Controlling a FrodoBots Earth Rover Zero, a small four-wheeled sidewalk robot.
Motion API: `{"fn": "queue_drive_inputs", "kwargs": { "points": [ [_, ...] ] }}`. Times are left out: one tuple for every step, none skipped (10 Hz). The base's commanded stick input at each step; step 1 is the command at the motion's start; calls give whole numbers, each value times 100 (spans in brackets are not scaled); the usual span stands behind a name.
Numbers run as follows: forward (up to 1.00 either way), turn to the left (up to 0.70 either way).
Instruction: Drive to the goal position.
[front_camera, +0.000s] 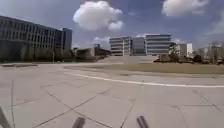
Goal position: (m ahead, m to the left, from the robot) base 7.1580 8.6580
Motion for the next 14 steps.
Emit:
{"fn": "queue_drive_inputs", "kwargs": {
  "points": [
    [70,5],
    [70,5],
    [70,5],
    [70,5],
    [70,5],
    [70,5],
    [70,5],
    [70,5],
    [70,5],
    [70,5],
    [70,5],
    [70,5],
    [70,14],
    [70,37]
  ]
}}
